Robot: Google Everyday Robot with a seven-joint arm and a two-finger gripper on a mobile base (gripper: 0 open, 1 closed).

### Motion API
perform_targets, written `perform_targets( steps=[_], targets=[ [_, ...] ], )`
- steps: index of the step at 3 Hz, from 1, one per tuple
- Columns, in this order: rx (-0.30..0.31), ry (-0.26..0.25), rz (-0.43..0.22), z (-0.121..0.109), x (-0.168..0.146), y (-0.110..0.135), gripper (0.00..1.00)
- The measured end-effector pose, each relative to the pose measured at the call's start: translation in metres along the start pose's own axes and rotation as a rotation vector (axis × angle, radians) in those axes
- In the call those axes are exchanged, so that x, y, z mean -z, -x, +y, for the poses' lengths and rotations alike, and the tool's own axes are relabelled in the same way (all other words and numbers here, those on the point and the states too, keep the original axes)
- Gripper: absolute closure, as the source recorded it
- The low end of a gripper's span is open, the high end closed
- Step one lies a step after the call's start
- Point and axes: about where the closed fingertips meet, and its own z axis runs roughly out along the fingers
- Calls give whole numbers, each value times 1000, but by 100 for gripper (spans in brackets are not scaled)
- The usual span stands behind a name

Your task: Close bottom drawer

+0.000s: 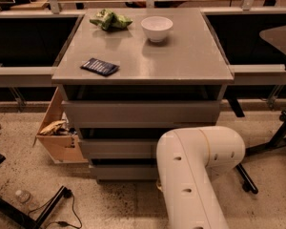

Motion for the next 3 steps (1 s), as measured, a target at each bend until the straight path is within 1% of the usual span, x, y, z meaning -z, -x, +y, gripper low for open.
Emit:
perform_targets(
  steps=[1,2,3],
  targets=[
    [6,-134,-72,-18,71,6,100],
    [-27,-329,-105,-51,152,22,100],
    [-113,-533,-123,-76,247,35,100]
  ],
)
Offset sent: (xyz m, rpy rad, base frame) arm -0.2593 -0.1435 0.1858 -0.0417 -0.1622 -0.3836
